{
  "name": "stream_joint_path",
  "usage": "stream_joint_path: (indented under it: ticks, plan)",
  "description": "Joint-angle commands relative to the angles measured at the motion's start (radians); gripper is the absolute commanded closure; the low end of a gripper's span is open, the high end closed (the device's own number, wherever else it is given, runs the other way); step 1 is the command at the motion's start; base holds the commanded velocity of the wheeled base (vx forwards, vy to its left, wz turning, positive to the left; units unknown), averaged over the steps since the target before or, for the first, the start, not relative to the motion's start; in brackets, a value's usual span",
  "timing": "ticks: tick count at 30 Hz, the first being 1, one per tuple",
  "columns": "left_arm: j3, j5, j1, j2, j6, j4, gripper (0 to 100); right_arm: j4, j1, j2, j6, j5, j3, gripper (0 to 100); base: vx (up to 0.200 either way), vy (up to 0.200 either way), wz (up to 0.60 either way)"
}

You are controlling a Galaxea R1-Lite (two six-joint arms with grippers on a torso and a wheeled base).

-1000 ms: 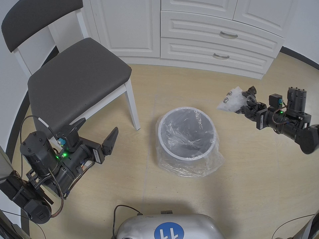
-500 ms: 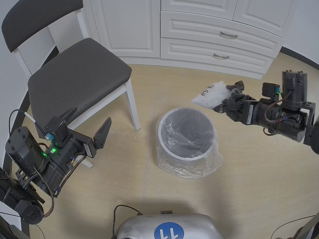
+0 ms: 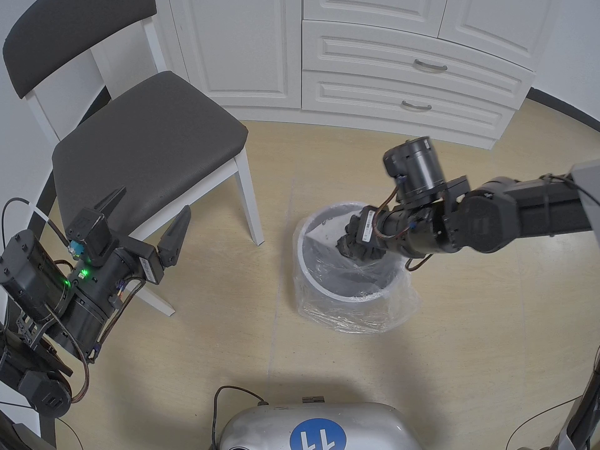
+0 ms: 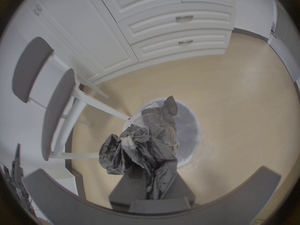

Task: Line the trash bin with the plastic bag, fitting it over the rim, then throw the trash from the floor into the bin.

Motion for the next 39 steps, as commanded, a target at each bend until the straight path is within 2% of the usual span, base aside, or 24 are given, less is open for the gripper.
stream_joint_path:
  ticks: [1, 15, 18, 20, 27, 32, 39]
  plan:
    - [-0.004, 0.000, 0.015, -0.011, 0.003, -0.001, 0, 0.018, 0.000, 0.146, 0.014, -0.006, -0.049, 100, 0.000, 0.000, 0.00]
    - [0.001, 0.002, 0.017, -0.011, 0.003, -0.001, 0, 0.028, -0.094, 0.238, 0.006, -0.013, -0.126, 100, 0.000, 0.000, 0.00]
    - [0.002, 0.002, 0.015, -0.011, 0.003, -0.001, 0, 0.037, -0.115, 0.253, 0.002, -0.034, -0.140, 100, 0.000, 0.000, 0.00]
    - [0.002, 0.002, 0.017, -0.011, 0.003, -0.001, 0, 0.054, -0.129, 0.261, -0.018, -0.075, -0.158, 100, 0.000, 0.000, 0.00]
    - [0.004, 0.002, 0.017, -0.011, 0.003, -0.001, 0, 0.047, -0.089, 0.288, 0.000, -0.080, -0.172, 100, 0.000, 0.000, 0.00]
    - [0.002, 0.000, 0.017, -0.025, 0.003, -0.001, 0, 0.055, -0.052, 0.367, 0.112, -0.068, -0.265, 100, 0.000, 0.000, 0.00]
    - [0.004, 0.000, 0.017, -0.025, 0.003, -0.001, 0, 0.058, -0.061, 0.471, 0.120, -0.069, -0.322, 100, 0.000, 0.000, 0.00]
